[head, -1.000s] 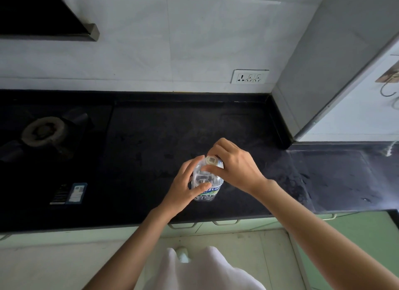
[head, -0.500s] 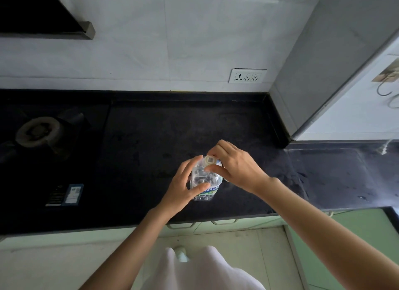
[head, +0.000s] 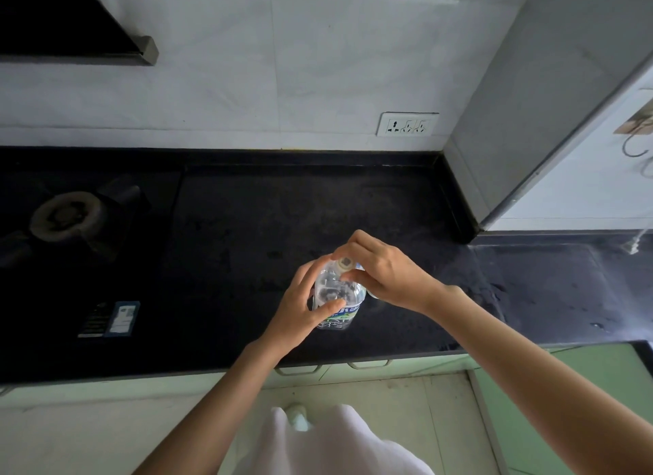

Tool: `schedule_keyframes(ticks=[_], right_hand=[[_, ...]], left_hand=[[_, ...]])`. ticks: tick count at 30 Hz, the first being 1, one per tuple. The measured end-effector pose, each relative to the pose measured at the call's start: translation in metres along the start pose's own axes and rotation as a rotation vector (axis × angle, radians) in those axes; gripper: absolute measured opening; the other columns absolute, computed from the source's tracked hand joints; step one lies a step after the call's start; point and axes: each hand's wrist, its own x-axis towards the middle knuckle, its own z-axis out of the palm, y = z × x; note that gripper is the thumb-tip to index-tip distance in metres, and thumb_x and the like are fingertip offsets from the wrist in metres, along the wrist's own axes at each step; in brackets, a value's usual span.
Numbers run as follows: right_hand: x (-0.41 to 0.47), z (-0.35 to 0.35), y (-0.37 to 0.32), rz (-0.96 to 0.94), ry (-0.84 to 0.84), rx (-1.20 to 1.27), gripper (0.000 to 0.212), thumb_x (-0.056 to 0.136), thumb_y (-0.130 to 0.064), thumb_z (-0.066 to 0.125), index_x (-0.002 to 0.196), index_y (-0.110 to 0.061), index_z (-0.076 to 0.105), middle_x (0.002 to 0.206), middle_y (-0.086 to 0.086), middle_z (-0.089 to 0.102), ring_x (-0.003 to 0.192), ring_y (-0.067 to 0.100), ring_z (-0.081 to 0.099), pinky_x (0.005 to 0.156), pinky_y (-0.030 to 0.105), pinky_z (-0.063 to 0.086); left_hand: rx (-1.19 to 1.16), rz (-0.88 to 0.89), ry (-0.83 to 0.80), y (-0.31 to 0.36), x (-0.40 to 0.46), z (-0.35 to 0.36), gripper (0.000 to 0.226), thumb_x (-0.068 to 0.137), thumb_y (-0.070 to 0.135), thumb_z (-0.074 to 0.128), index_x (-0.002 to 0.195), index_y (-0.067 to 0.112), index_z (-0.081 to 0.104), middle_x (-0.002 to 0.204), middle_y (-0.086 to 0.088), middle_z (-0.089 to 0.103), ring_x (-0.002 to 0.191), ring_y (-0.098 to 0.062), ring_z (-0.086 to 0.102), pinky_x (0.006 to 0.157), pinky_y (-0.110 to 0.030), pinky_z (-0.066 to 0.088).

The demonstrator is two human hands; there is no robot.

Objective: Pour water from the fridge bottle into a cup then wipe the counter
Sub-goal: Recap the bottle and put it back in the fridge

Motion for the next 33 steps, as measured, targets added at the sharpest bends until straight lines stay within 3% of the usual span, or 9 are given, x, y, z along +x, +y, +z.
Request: schedule_keyframes(ticks=[6, 11, 13, 15, 19, 22, 26, 31, 33], right_hand=[[-0.006, 0.005, -0.006, 0.112, 0.08, 0.02, 0.029, 0.092, -0.026, 0.063, 0.119, -0.016, 0.06, 0.106, -0.001, 0.055, 0.08, 0.006, 0.052, 0.061, 0.034, 0.056], [-0.005, 0.0, 0.0, -0.035, -0.003, -0.247, 0.032, 0.098, -0.034, 0.046, 0.119, -0.012, 0.056, 0.102, 0.002, 0.056, 0.087, 0.017, 0.057, 0.059, 0.032, 0.055], [-0.006, 0.006, -0.003, 0.009, 0.018, -0.249, 0.033, 0.098, -0.035, 0.041, 0.117, -0.011, 0.054, 0.101, 0.003, 0.054, 0.085, 0.018, 0.055, 0.055, 0.035, 0.054], [-0.008, 0.015, -0.007, 0.066, 0.074, -0.221, 0.03, 0.097, -0.031, 0.045, 0.117, -0.01, 0.052, 0.101, 0.004, 0.053, 0.085, 0.019, 0.052, 0.057, 0.033, 0.053], [-0.008, 0.028, -0.023, 0.195, 0.275, -0.198, 0.021, 0.083, -0.011, 0.068, 0.102, -0.003, 0.062, 0.09, 0.007, 0.055, 0.073, 0.02, 0.053, 0.063, 0.015, 0.031], [-0.006, 0.039, -0.034, 0.309, 0.351, -0.147, 0.02, 0.082, -0.008, 0.064, 0.102, -0.003, 0.062, 0.09, 0.009, 0.055, 0.072, 0.022, 0.052, 0.056, 0.026, 0.045], [-0.008, 0.041, -0.035, 0.4, 0.409, -0.064, 0.019, 0.088, -0.015, 0.061, 0.106, -0.01, 0.063, 0.091, 0.006, 0.055, 0.072, 0.017, 0.053, 0.05, 0.027, 0.048], [-0.03, 0.04, -0.031, 0.477, 0.377, 0.128, 0.043, 0.093, -0.041, 0.055, 0.132, -0.023, 0.051, 0.121, -0.009, 0.052, 0.106, 0.0, 0.048, 0.078, 0.009, 0.041], [-0.045, 0.046, -0.027, 0.521, 0.397, 0.222, 0.054, 0.091, -0.049, 0.053, 0.138, -0.023, 0.044, 0.129, -0.017, 0.045, 0.115, 0.002, 0.047, 0.087, 0.014, 0.045]], left_hand=[[-0.005, 0.002, -0.016, 0.0, 0.001, -0.002, 0.064, 0.075, 0.055, 0.066, 0.131, 0.059, 0.034, 0.137, 0.018, 0.039, 0.124, 0.003, 0.045, 0.098, -0.033, 0.05], [0.035, 0.015, 0.001, 0.001, 0.0, 0.0, 0.063, 0.076, 0.056, 0.064, 0.129, 0.063, 0.031, 0.139, 0.014, 0.037, 0.123, 0.01, 0.041, 0.093, -0.013, 0.045], [0.026, 0.009, 0.008, 0.0, -0.001, 0.002, 0.063, 0.076, 0.057, 0.064, 0.13, 0.062, 0.031, 0.139, 0.014, 0.037, 0.125, 0.005, 0.043, 0.094, -0.018, 0.047], [0.028, 0.011, 0.013, -0.001, -0.001, 0.004, 0.063, 0.076, 0.059, 0.063, 0.13, 0.063, 0.03, 0.139, 0.013, 0.036, 0.125, 0.003, 0.043, 0.096, -0.023, 0.047], [0.062, 0.016, 0.031, 0.0, 0.0, 0.005, 0.063, 0.075, 0.064, 0.059, 0.129, 0.066, 0.027, 0.14, 0.013, 0.035, 0.123, 0.009, 0.041, 0.093, -0.01, 0.04], [0.081, 0.018, 0.04, 0.001, -0.001, 0.007, 0.064, 0.073, 0.072, 0.055, 0.129, 0.068, 0.024, 0.143, 0.013, 0.033, 0.125, 0.009, 0.039, 0.09, -0.002, 0.037], [0.072, 0.026, 0.035, 0.001, 0.0, 0.005, 0.066, 0.071, 0.075, 0.055, 0.13, 0.067, 0.025, 0.144, 0.011, 0.033, 0.127, 0.004, 0.04, 0.097, -0.015, 0.042], [0.083, 0.038, 0.001, -0.002, 0.001, 0.003, 0.069, 0.076, 0.065, 0.061, 0.136, 0.057, 0.028, 0.139, 0.015, 0.035, 0.126, 0.003, 0.043, 0.1, -0.035, 0.049], [0.068, 0.048, -0.014, -0.003, 0.001, 0.001, 0.072, 0.078, 0.062, 0.063, 0.141, 0.05, 0.029, 0.14, 0.012, 0.036, 0.128, -0.001, 0.042, 0.1, -0.036, 0.049]])
